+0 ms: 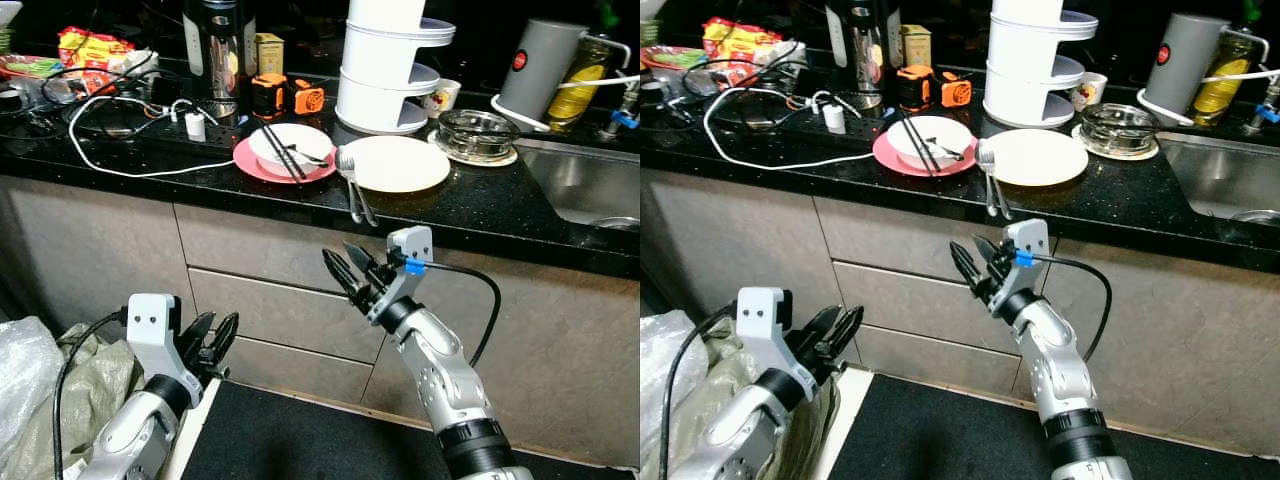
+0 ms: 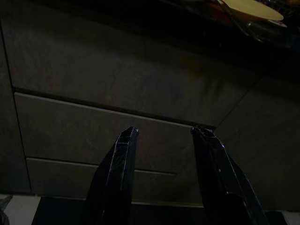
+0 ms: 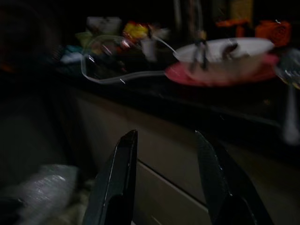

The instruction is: Kitchen organization

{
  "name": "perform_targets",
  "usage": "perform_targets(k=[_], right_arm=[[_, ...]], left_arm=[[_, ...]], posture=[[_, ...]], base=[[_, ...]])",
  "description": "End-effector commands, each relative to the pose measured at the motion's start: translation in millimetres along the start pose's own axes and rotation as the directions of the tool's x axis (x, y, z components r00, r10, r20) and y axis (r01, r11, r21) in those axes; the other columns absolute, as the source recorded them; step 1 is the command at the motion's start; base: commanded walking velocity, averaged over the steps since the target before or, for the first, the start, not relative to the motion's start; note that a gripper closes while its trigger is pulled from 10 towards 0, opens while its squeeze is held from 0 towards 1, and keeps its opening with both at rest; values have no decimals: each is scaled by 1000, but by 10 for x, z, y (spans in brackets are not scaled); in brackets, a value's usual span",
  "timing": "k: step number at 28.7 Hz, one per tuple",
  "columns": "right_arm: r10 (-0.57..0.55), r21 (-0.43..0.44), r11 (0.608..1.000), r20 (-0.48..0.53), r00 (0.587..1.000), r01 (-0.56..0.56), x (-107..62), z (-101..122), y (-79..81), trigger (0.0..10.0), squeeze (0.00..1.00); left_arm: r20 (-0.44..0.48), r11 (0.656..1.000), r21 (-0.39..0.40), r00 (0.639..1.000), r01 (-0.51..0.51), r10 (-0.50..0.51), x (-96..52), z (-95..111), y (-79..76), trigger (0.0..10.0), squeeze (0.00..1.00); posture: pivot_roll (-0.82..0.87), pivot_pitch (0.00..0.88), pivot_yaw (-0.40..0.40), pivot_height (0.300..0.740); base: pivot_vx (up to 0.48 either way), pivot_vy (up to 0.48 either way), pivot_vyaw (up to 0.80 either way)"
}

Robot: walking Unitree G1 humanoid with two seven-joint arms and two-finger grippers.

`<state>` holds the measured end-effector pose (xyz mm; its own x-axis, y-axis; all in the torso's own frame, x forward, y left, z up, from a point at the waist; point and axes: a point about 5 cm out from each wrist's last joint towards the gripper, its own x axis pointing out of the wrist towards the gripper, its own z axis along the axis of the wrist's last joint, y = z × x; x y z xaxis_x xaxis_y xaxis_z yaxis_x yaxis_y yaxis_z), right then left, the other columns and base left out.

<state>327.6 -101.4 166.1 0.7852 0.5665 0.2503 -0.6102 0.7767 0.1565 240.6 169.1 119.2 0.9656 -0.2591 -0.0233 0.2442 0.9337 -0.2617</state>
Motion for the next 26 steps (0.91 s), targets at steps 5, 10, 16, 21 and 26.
perform_targets(k=[5,10,16,21,26], right_arm=[[103,65,992,93,990,-110,66,256,99,10000,0],[98,43,994,91,991,-102,96,291,99,10000,0],[81,1,997,57,995,-81,108,292,81,10000,0],[84,-14,996,64,994,-83,150,388,104,10000,0],[93,-35,995,68,993,-91,180,495,102,10000,0]], left_arm=[[-12,1000,-13,1000,10,-10,-6,-56,6,10000,0],[-13,1000,-11,1000,17,-17,-9,-61,3,10000,0],[-13,1000,-12,1000,22,-22,-9,-63,-2,10000,0],[-13,1000,-13,1000,26,-26,-13,-63,-3,10000,0],[-15,999,-13,999,30,-30,-17,-68,-13,10000,0]], posture=[[131,0,-94,740],[132,0,-94,740],[133,0,-92,740],[131,0,-88,740],[131,0,-88,740]], base=[[302,0,0],[353,0,0],[313,0,0],[365,0,0],[171,0,0]])
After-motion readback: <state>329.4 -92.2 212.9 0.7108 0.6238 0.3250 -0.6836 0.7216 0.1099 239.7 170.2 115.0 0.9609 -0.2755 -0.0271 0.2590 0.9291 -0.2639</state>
